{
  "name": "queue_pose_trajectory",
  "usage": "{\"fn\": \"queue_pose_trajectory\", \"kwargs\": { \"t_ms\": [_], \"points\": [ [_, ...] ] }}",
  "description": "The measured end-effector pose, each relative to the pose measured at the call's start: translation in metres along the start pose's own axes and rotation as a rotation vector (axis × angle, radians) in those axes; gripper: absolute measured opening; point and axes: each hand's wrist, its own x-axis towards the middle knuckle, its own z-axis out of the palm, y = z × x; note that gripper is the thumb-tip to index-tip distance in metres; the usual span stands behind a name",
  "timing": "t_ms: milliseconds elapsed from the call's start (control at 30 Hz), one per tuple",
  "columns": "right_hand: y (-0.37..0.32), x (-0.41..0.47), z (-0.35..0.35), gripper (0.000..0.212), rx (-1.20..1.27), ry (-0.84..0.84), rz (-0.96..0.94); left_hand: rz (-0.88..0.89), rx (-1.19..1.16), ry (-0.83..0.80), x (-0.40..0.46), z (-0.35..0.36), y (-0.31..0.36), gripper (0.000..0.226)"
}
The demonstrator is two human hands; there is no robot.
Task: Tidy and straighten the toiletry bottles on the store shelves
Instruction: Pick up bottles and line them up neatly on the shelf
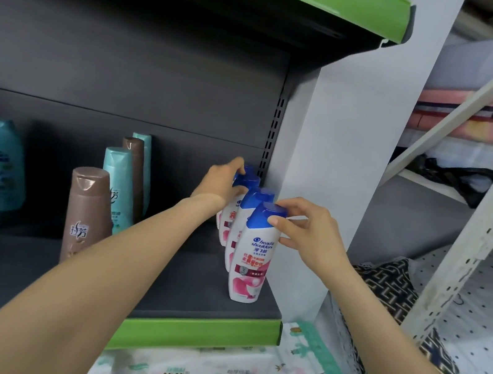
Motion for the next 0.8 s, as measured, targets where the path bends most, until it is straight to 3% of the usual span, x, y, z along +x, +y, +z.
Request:
{"fn": "queue_pose_trajectory", "kwargs": {
  "t_ms": [333,633,800],
  "points": [
    [-0.001,0.000,0.001,0.026,-0.010,0.001,0.018,-0.086,-0.140,0.097,-0.007,-0.003,-0.004,0.036],
    [-0.010,-0.007,0.004,0.035,-0.058,0.030,0.028,0.047,-0.087,0.241,-0.047,-0.038,0.009,0.037],
    [-0.024,-0.021,0.010,0.060,-0.332,0.071,-0.083,0.115,-0.072,0.268,-0.073,-0.056,0.023,0.039]
  ]
}}
